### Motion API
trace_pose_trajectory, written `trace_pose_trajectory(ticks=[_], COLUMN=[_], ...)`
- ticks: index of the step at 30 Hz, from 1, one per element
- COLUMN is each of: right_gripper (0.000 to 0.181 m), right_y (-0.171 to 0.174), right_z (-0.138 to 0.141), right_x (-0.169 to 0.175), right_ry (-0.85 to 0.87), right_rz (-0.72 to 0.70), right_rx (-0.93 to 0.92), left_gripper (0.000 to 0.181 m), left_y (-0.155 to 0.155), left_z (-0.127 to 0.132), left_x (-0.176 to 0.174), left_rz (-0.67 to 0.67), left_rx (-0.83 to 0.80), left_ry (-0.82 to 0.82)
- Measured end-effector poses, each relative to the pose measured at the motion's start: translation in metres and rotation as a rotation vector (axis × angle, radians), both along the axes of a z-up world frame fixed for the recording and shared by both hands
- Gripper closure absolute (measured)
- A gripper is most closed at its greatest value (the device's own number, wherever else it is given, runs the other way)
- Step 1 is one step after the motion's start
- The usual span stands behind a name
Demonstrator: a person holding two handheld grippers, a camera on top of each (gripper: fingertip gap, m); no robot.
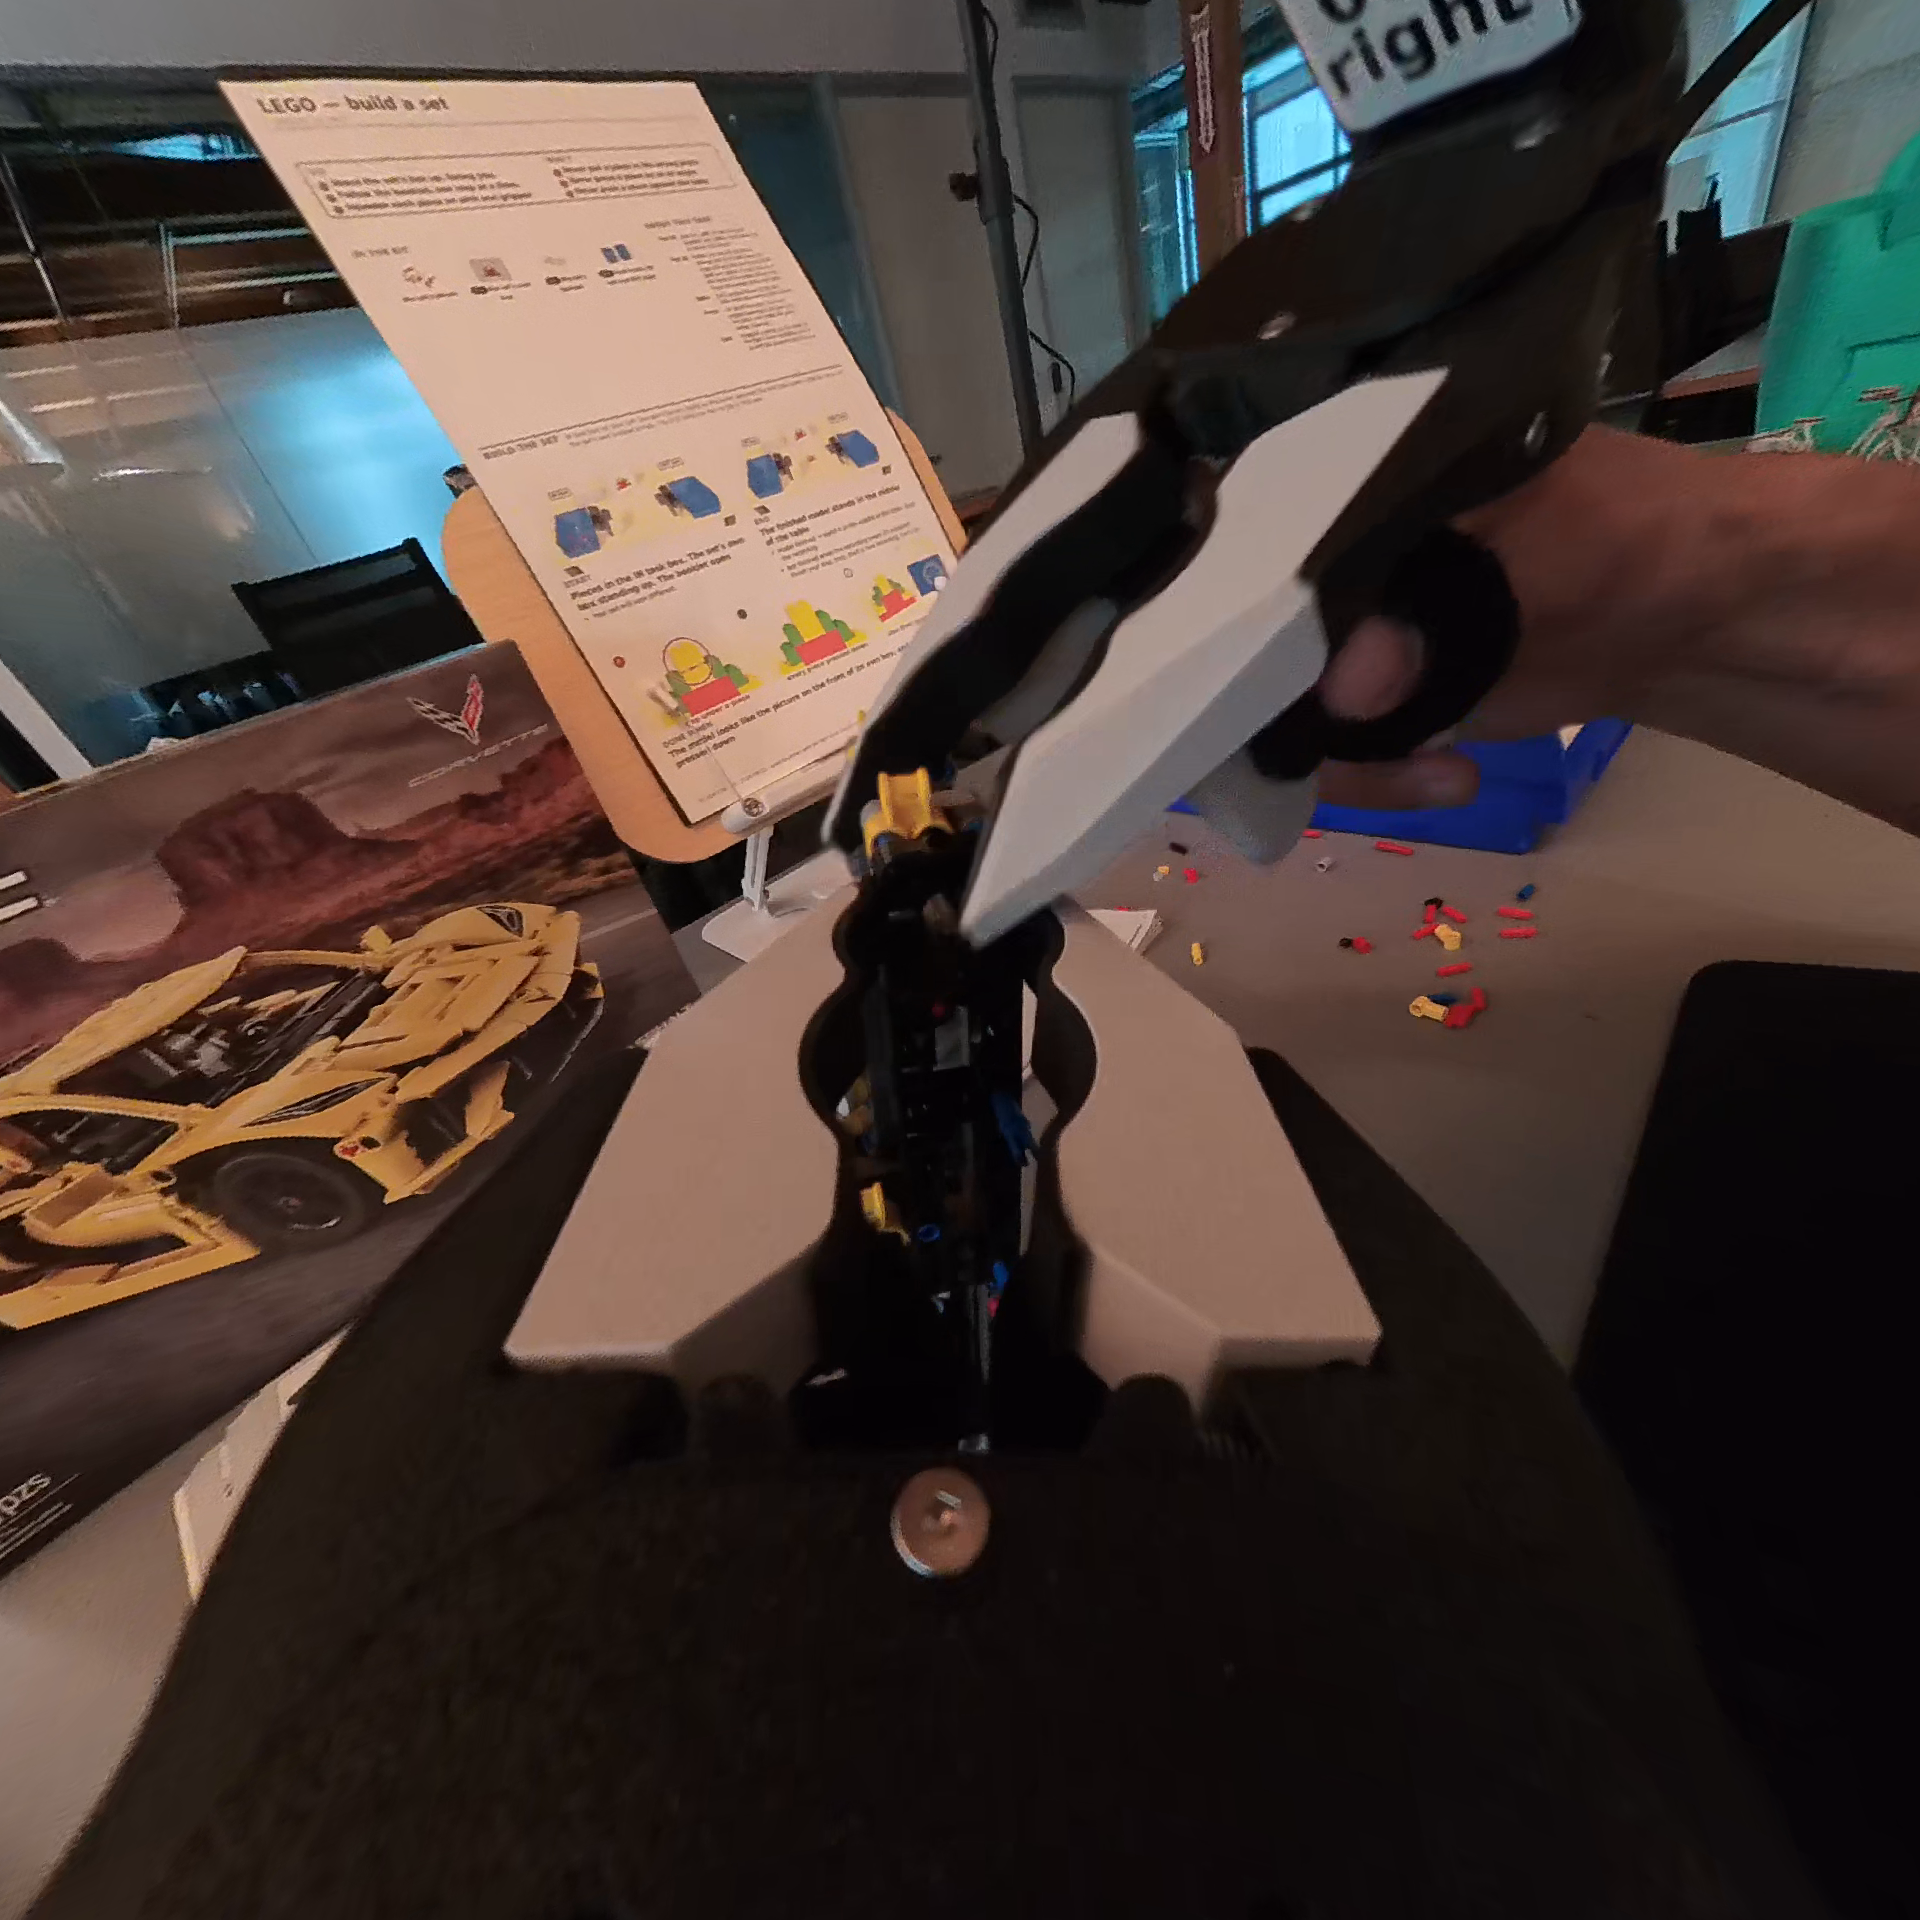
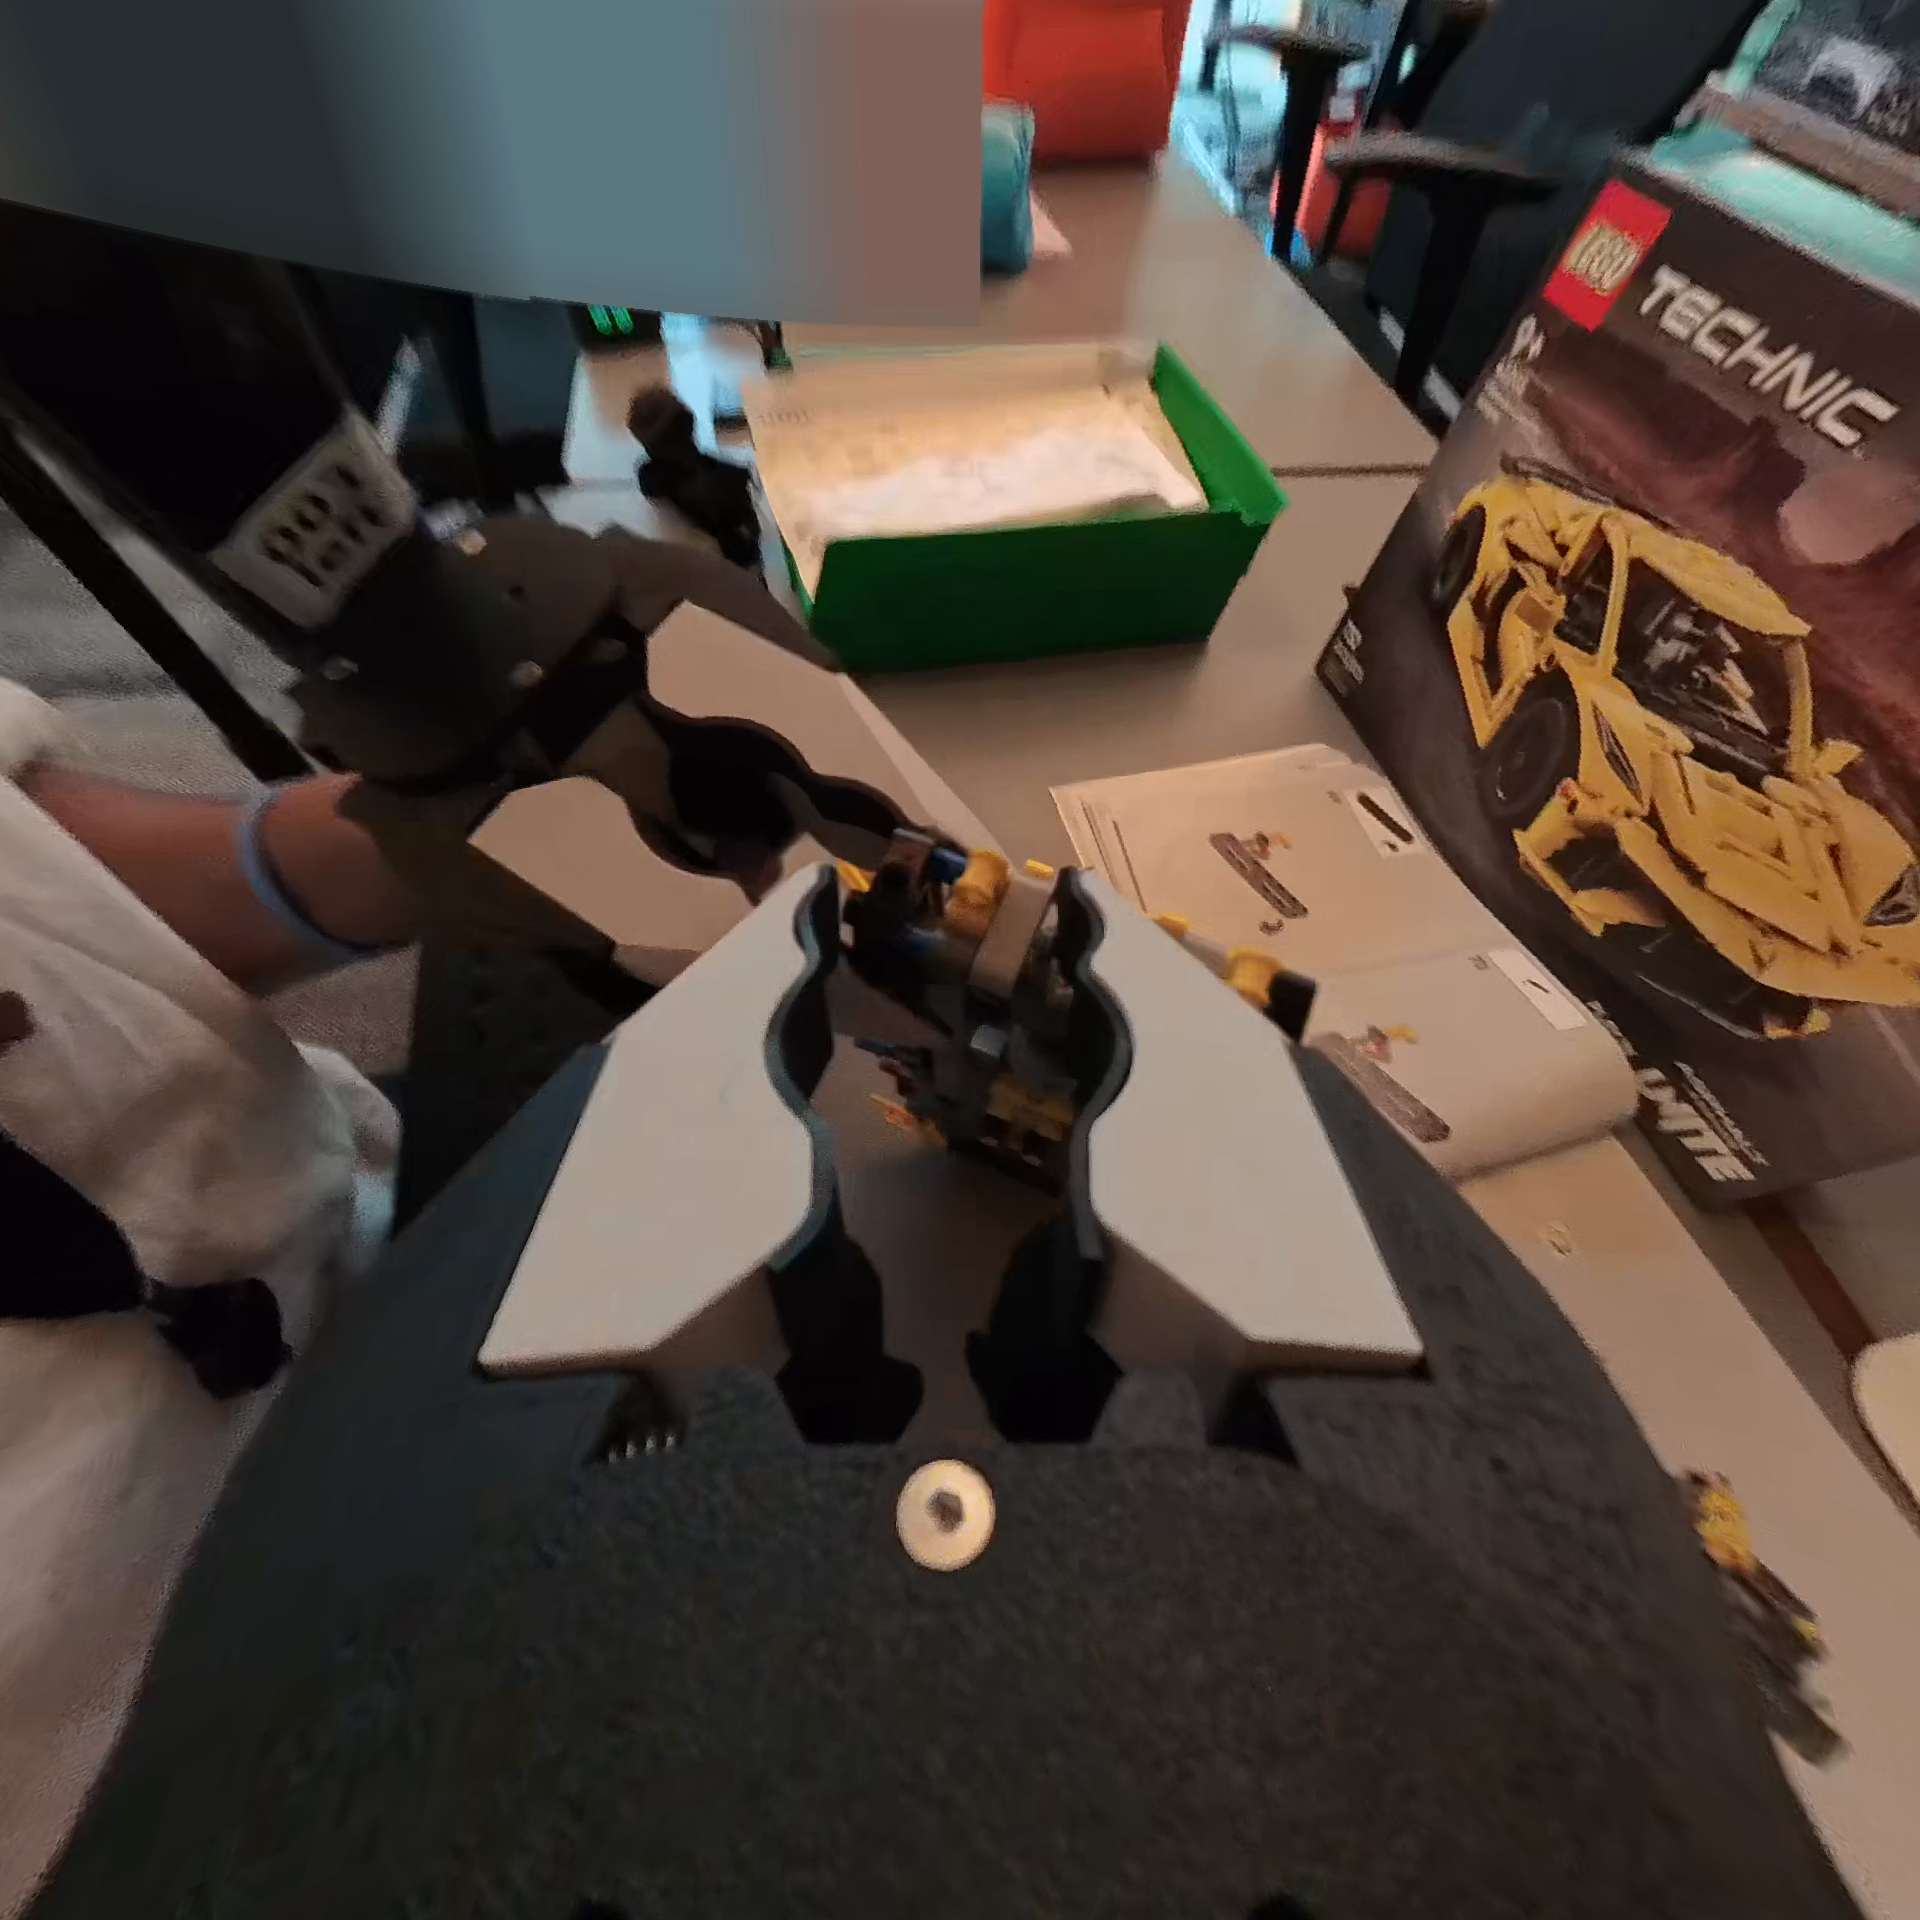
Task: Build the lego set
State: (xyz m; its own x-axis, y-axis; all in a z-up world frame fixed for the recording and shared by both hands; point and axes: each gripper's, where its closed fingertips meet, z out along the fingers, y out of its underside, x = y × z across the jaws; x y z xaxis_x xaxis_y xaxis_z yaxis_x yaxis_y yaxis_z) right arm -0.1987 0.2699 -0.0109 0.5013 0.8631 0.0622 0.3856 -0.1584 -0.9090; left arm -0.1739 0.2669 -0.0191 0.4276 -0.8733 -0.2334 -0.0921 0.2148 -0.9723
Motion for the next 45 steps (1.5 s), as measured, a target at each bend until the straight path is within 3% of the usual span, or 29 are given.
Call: trace_pose_trajectory(ticks=[4,8,12,14,31,41,45], right_gripper=[0.142,0.135,0.134,0.146,0.145,0.146,0.146], right_y=[-0.004,-0.007,0.001,0.006,-0.003,0.000,-0.001], right_z=[0.004,-0.002,-0.004,-0.008,-0.010,-0.010,-0.012], right_x=[0.013,0.002,-0.002,0.000,0.000,0.001,0.001], right_ry=[0.092,0.100,0.095,0.030,0.012,-0.012,-0.049], right_rz=[0.030,0.024,-0.117,-0.205,-0.038,-0.095,-0.102], right_rx=[0.023,-0.028,-0.004,0.074,0.062,0.106,0.129], left_gripper=[0.154,0.154,0.154,0.155,0.154,0.154,0.154], left_y=[0.000,0.002,0.003,0.000,-0.010,-0.006,-0.007], left_z=[0.000,0.000,0.000,-0.001,-0.004,-0.005,-0.007], left_x=[-0.004,-0.003,0.001,0.003,0.008,0.007,0.006], left_rz=[-0.022,0.021,0.072,0.086,-0.057,0.053,0.028], left_rx=[-0.011,0.008,0.013,0.025,0.060,0.044,0.053], left_ry=[-0.010,0.008,0.001,0.014,0.095,0.063,0.088])
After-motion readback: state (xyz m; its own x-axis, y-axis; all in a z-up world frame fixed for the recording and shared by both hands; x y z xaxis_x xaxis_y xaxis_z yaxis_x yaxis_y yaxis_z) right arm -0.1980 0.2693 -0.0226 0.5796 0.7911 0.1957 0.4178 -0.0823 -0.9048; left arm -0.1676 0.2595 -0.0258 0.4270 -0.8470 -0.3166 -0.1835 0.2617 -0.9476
